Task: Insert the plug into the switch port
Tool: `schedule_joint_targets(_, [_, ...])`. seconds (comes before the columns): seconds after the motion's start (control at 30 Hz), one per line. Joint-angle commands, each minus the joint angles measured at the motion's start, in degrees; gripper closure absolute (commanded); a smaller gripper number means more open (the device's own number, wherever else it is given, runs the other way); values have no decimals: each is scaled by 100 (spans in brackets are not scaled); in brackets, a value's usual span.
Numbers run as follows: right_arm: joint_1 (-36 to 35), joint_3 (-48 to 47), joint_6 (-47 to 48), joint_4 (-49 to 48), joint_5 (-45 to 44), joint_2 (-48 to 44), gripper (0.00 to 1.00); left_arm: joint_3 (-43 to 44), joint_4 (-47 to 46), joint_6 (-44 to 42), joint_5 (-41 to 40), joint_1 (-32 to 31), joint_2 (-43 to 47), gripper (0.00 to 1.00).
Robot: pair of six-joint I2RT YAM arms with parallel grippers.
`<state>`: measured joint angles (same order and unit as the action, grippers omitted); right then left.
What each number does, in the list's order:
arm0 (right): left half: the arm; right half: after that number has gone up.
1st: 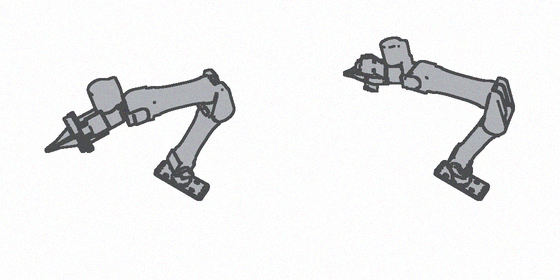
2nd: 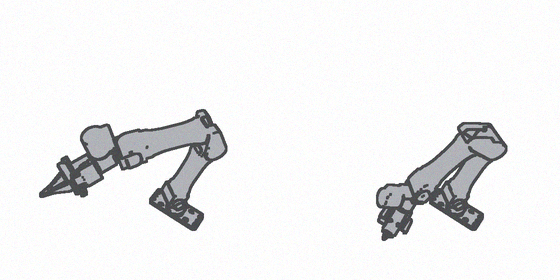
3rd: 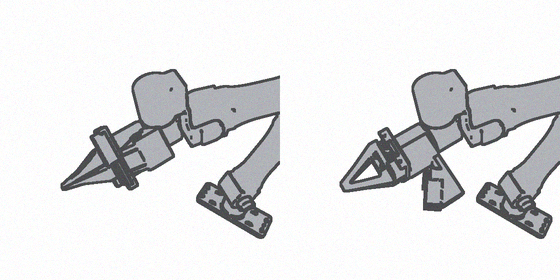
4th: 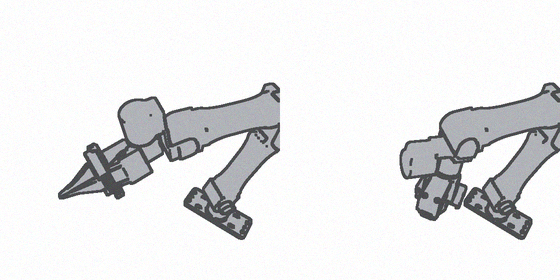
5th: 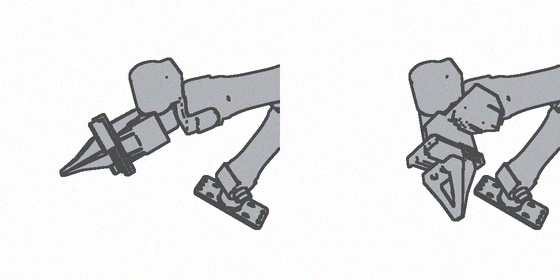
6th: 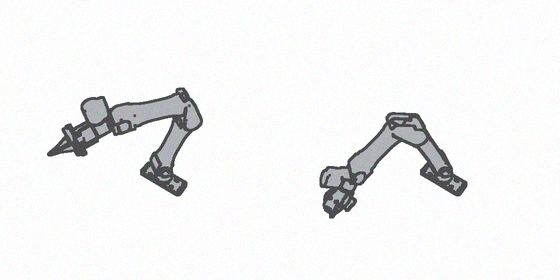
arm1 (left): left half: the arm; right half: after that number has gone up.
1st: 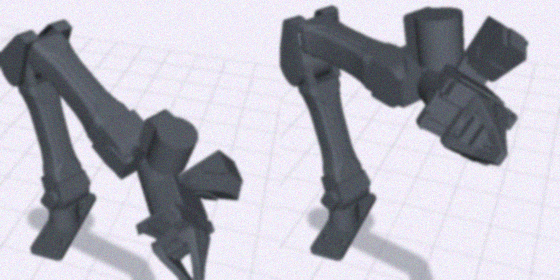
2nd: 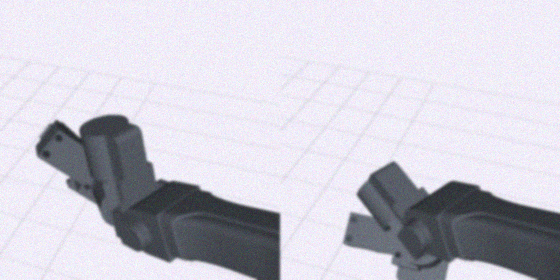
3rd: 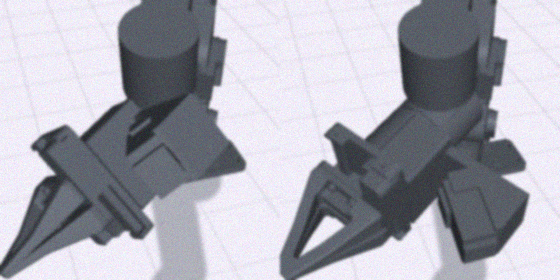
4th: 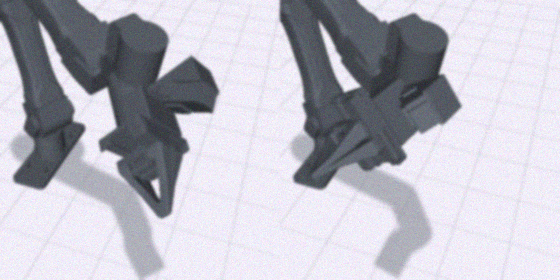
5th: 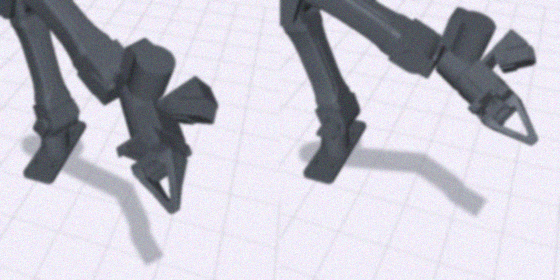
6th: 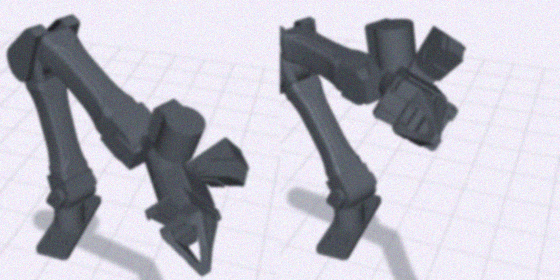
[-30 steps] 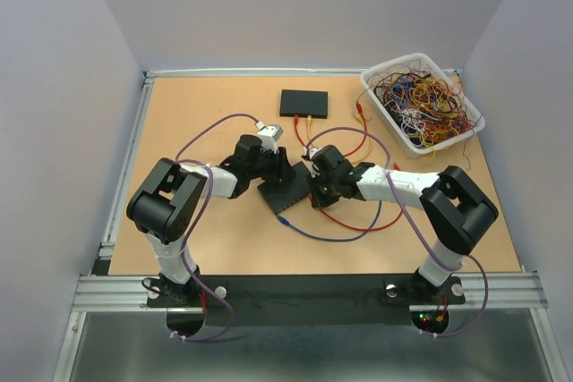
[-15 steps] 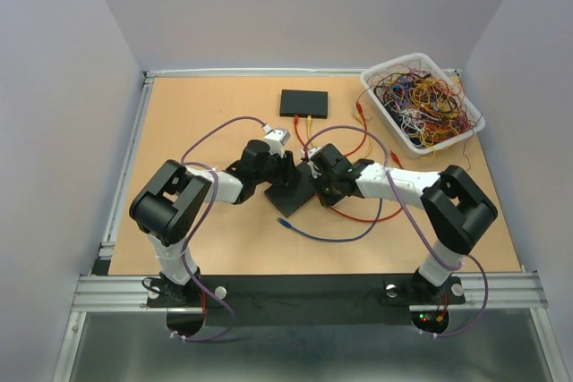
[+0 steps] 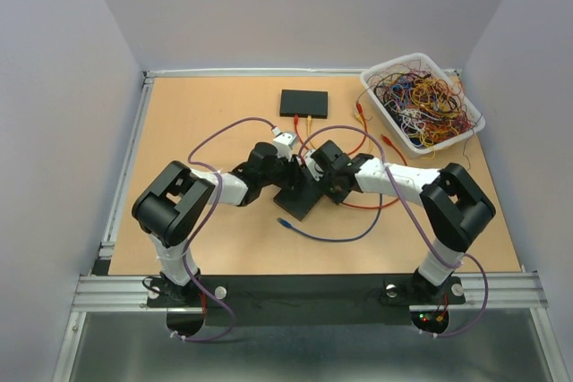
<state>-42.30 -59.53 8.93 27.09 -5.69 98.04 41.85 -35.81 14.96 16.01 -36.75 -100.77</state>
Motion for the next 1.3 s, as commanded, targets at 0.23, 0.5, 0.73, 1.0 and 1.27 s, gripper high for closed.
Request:
schedule_joint_targets(0.23, [3, -481, 549, -2918, -178, 111, 100, 61, 1050, -230, 1826, -886, -417, 56])
schedule_joint_targets(0.5, [64, 582, -92, -5309, -389, -540, 99, 26, 1103, -292, 2257, -1044, -478, 56])
schedule_joint_targets(0.73, [73, 662, -321, -5882, 200, -699, 100, 175, 1261, -318, 2319, -1167, -689, 56])
schedule_joint_targets(1.0, [82, 907, -497, -5680, 314, -830, 100, 114, 1296, -257, 2038, -1168, -540, 55])
schedule_joint_targets(1.27, [82, 1075, -717, -5364, 402, -1023, 99, 236, 1875, 33, 818, -1036, -426, 53])
